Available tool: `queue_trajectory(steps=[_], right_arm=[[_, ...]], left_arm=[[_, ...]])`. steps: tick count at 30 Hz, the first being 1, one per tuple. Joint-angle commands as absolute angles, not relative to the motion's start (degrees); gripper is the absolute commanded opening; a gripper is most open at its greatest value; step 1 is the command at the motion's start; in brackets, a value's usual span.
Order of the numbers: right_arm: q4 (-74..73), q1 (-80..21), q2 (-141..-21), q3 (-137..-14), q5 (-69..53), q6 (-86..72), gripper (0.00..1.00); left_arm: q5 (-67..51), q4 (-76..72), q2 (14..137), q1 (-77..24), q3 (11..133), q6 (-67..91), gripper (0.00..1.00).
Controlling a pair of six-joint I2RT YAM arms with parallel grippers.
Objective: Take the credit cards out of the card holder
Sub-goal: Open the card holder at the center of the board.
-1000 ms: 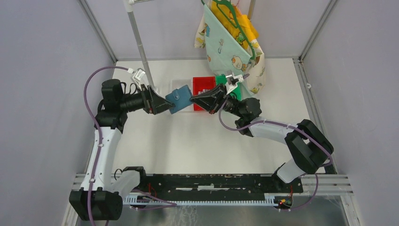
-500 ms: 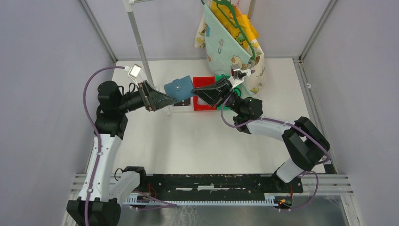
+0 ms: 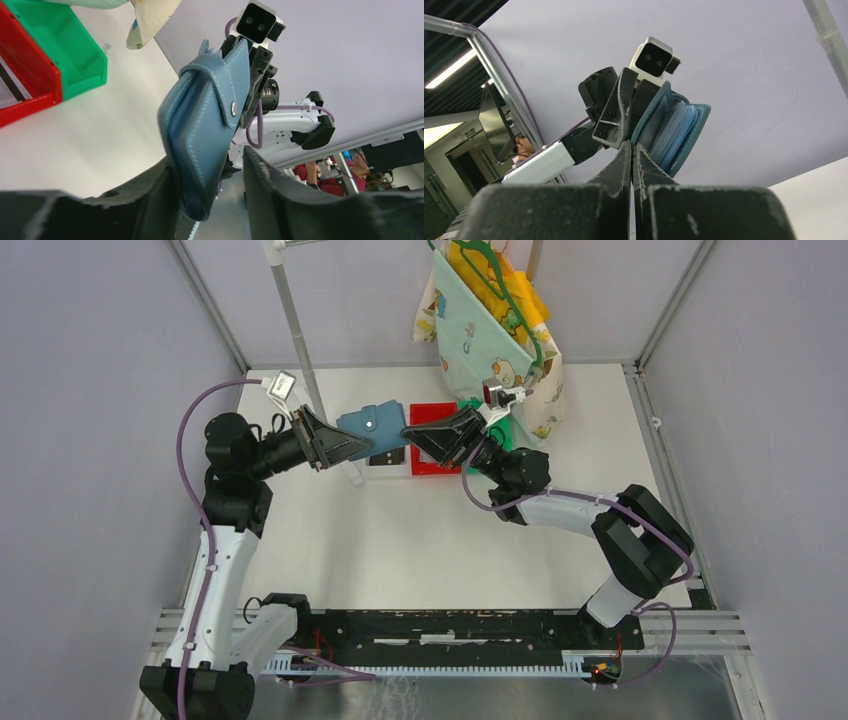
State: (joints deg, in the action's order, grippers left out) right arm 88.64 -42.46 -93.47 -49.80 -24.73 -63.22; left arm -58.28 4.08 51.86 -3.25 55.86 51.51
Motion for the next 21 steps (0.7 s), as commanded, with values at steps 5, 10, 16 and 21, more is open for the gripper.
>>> queue_trajectory(steps=[5, 10, 16, 21], right_arm=[[98.61, -43.26, -92.81, -49.82, -24.35, -62.63, 0.07], [92.85, -40.89, -91.22, -48.03, -26.78, -62.47, 0.61], [78.89, -39.90, -88.99, -51.04, -36.66, -55.79, 0.98], [67.88, -39.90, -87.80, -55.37, -41.62, -49.73, 0.98]], left_arm=[[-57.40, 2.76, 51.37, -3.81, 57.77, 49.05, 0.28], [-57.55, 11.70, 51.74, -3.85, 61.41, 36.90, 0.13], [-61.76, 20.88, 52.67, -3.87, 64.78, 23.78, 0.08], [-65.82, 25.92, 53.14, -3.93, 66.44, 16.82, 0.07]])
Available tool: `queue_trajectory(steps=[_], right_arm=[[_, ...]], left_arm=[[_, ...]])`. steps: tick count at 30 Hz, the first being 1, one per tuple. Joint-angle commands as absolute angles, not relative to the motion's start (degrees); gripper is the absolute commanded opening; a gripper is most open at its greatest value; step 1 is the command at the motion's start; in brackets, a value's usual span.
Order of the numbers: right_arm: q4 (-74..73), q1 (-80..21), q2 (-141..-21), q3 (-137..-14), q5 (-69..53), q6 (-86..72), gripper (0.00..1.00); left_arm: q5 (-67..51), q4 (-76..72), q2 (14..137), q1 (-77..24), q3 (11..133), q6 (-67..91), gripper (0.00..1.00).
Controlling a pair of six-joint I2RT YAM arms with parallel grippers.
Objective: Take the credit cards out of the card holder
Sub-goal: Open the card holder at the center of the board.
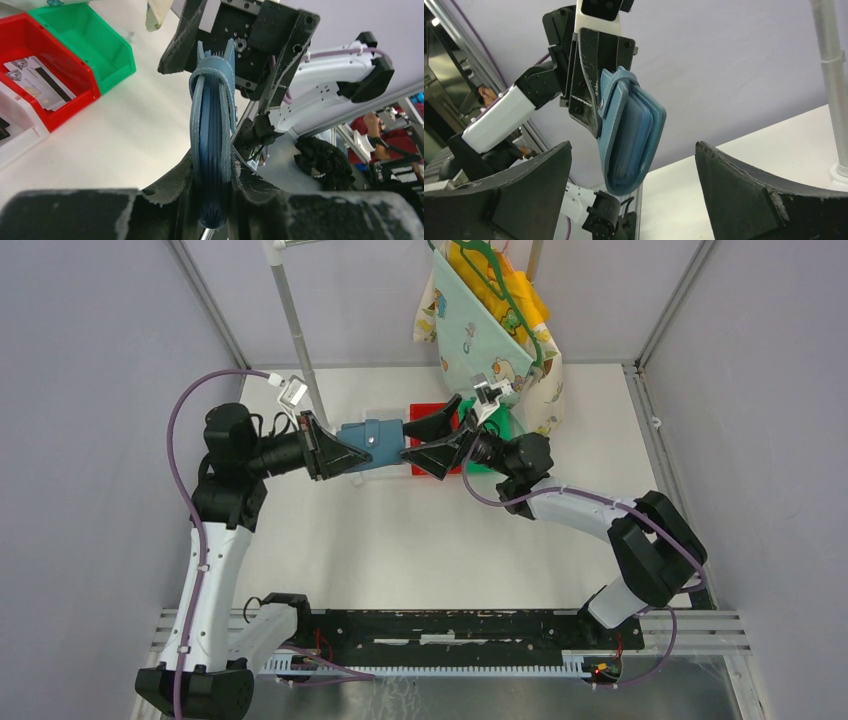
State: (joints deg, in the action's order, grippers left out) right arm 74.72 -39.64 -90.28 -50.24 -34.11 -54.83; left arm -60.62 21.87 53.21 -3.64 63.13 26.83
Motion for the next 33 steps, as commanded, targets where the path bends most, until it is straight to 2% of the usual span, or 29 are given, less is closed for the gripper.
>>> queue_trajectory(steps=[1, 4, 6, 9, 11, 18, 19, 20, 21, 22, 23, 24, 25, 27, 29, 33], right_arm=[[68.64, -39.89, -88.19, -56.46, -42.97, -50.85, 0.98], [71.49, -39.90, -89.04, -58.29, -45.26, -53.42, 0.98], [72.57, -40.05, -89.90, -59.67, -46.54, -55.19, 0.89], [73.91, -40.17, -92.01, -61.30, -48.05, -58.49, 0.69], [74.83, -40.17, -92.87, -61.29, -48.29, -59.86, 0.63], [73.21, -41.01, -94.03, -61.93, -48.01, -59.92, 0.59], [73.61, -41.07, -94.05, -62.18, -47.83, -60.31, 0.54], [74.33, -41.11, -94.05, -62.35, -47.73, -60.87, 0.45], [75.56, -41.13, -94.09, -62.39, -47.66, -61.78, 0.32], [77.02, -41.13, -94.12, -62.32, -47.34, -62.65, 0.21], [79.24, -41.09, -93.95, -61.98, -47.01, -63.90, 0.11], [81.51, -41.02, -93.73, -61.41, -46.05, -64.94, 0.05], [84.47, -40.93, -93.39, -60.38, -44.88, -66.23, 0.00], [90.14, -40.86, -92.89, -57.90, -42.10, -68.20, 0.00], [94.09, -40.79, -92.96, -56.30, -41.32, -69.58, 0.00], [98.37, -40.86, -93.83, -53.66, -41.02, -71.50, 0.00]], left_arm=[[-66.34, 26.19, 53.03, -3.87, 66.44, 16.14, 0.07], [-67.43, 27.93, 53.06, -3.89, 66.65, 14.00, 0.07], [-67.70, 29.04, 53.23, -3.94, 67.01, 12.96, 0.07], [-68.35, 29.61, 53.24, -3.88, 67.60, 12.31, 0.06], [-68.55, 29.62, 53.11, -3.93, 68.10, 12.22, 0.06], [-69.46, 29.58, 52.33, -3.97, 68.73, 12.00, 0.05], [-69.51, 30.10, 52.27, -3.96, 68.84, 11.51, 0.05], [-69.48, 31.09, 52.25, -3.96, 69.02, 10.54, 0.05], [-69.14, 31.87, 52.30, -3.96, 69.19, 9.39, 0.06], [-68.57, 32.76, 52.41, -3.97, 69.36, 8.56, 0.08], [-67.85, 33.54, 52.53, -3.98, 69.49, 7.97, 0.17], [-67.04, 33.73, 52.59, -4.00, 69.45, 7.95, 0.32], [-66.42, 33.82, 52.56, -3.97, 69.31, 8.34, 0.42], [-65.68, 31.55, 52.61, -3.93, 68.63, 11.83, 0.58], [-64.71, 27.96, 52.36, -3.98, 67.67, 16.99, 0.61], [-64.55, 18.77, 51.36, -3.98, 66.14, 27.62, 0.59]])
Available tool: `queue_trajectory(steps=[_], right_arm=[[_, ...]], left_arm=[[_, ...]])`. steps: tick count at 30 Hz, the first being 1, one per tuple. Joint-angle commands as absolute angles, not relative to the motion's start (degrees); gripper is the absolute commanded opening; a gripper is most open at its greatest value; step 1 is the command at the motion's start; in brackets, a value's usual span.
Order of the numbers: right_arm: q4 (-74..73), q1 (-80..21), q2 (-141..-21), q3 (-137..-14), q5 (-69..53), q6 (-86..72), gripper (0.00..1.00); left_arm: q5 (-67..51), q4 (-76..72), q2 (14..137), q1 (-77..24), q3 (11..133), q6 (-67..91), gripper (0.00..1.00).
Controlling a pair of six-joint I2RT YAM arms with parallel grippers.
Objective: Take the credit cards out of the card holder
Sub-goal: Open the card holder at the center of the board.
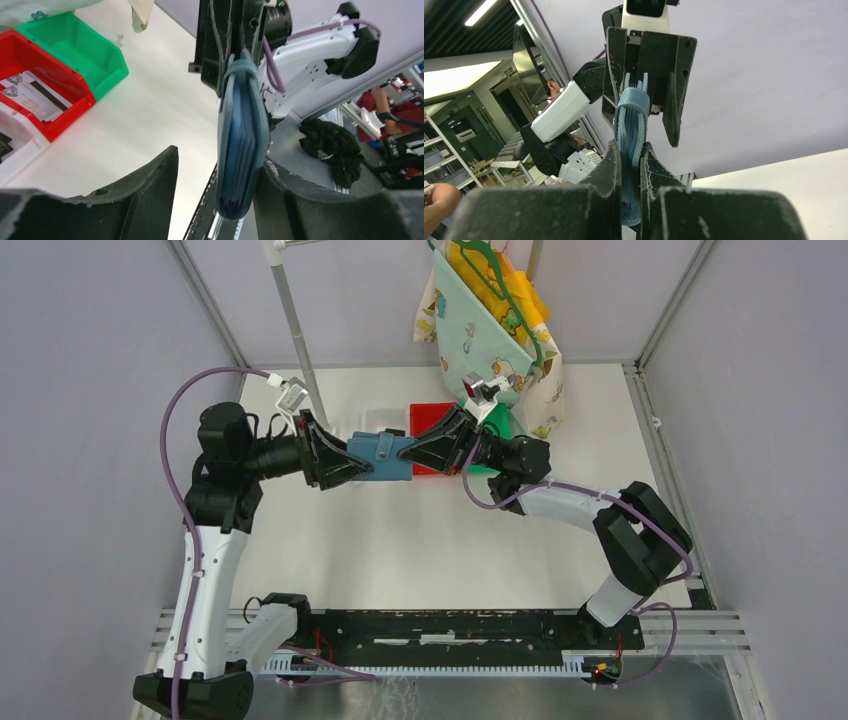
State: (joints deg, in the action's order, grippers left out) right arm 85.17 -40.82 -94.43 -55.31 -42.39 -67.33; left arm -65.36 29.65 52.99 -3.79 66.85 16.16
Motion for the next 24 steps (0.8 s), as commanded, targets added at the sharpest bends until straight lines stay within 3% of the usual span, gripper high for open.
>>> queue_trajectory(steps=[1, 7, 14, 15, 16, 19, 21, 24], right_arm=[[98.51, -40.82, -93.88, -53.22, -41.26, -71.47, 0.00], [98.27, -41.22, -93.74, -52.37, -42.34, -70.64, 0.00], [95.86, -41.44, -93.43, -53.09, -42.05, -68.94, 0.01], [94.46, -41.47, -93.32, -53.48, -42.16, -67.79, 0.10], [91.60, -41.42, -92.73, -53.65, -42.07, -66.20, 0.29], [72.75, -41.37, -87.78, -52.82, -38.00, -50.57, 0.63], [58.12, -41.80, -82.91, -51.58, -31.17, -36.32, 0.75], [47.68, -43.35, -77.27, -49.79, -20.27, -21.38, 0.80]], left_arm=[[-64.62, 15.96, 51.09, -3.98, 65.81, 30.50, 0.57], [-64.01, 9.73, 50.54, -3.96, 64.60, 37.00, 0.46], [-62.06, 12.56, 49.62, -3.96, 62.25, 34.24, 0.24], [-61.19, 13.86, 49.52, -3.96, 62.23, 33.13, 0.20], [-59.96, 15.20, 49.53, -3.98, 62.41, 32.00, 0.15], [-54.81, 18.85, 49.63, -3.96, 63.09, 29.30, 0.05], [-50.40, 20.24, 49.63, -3.93, 63.20, 29.00, 0.02], [-45.81, 21.22, 49.62, -3.96, 62.68, 30.39, 0.02]])
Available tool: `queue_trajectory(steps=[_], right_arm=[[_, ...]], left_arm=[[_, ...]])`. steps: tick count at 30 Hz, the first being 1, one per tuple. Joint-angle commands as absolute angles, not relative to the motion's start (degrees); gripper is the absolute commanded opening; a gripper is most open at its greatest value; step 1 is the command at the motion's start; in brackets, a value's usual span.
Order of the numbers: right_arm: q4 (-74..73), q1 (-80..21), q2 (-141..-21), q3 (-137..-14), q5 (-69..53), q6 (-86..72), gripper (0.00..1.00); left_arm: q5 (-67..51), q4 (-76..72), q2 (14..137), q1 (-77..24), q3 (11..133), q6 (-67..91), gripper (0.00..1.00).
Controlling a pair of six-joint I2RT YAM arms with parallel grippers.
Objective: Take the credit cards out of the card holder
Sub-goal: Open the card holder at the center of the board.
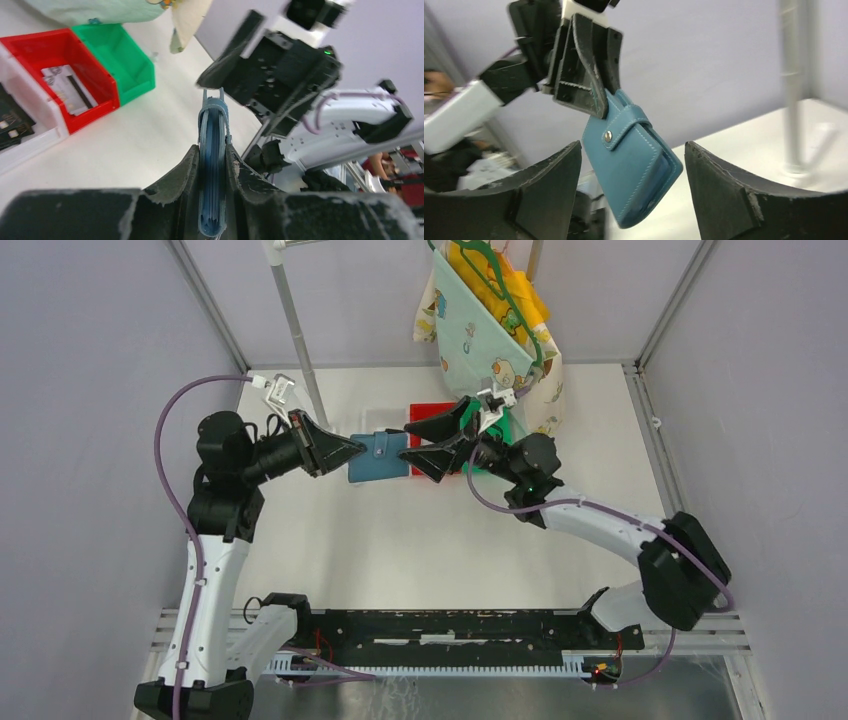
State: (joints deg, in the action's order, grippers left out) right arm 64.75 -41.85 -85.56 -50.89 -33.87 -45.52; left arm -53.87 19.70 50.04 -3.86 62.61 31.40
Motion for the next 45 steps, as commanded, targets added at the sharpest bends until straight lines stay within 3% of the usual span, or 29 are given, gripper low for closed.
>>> queue_trajectory(steps=[1, 5, 12, 36, 45], right_arm=[[45.10, -44.17, -75.76, -49.43, -17.37, -16.54, 0.80], [40.96, -51.37, -72.15, -48.46, -4.22, 4.60, 0.81], [42.98, -59.54, -74.31, -49.93, -2.49, 21.41, 0.68], [39.99, -61.43, -81.53, -57.28, -1.90, 29.46, 0.48], [43.34, -63.85, -82.44, -54.00, 8.09, 36.19, 0.38]], left_arm=[[-45.00, 21.19, 49.52, -3.96, 62.33, 31.09, 0.02], [-42.89, 21.14, 49.38, -3.98, 61.39, 33.93, 0.02], [-43.33, 21.07, 49.67, -3.98, 60.85, 38.01, 0.02], [-48.01, 19.69, 49.85, -3.97, 61.92, 40.90, 0.02], [-48.69, 19.67, 50.13, -3.98, 62.93, 42.43, 0.02]])
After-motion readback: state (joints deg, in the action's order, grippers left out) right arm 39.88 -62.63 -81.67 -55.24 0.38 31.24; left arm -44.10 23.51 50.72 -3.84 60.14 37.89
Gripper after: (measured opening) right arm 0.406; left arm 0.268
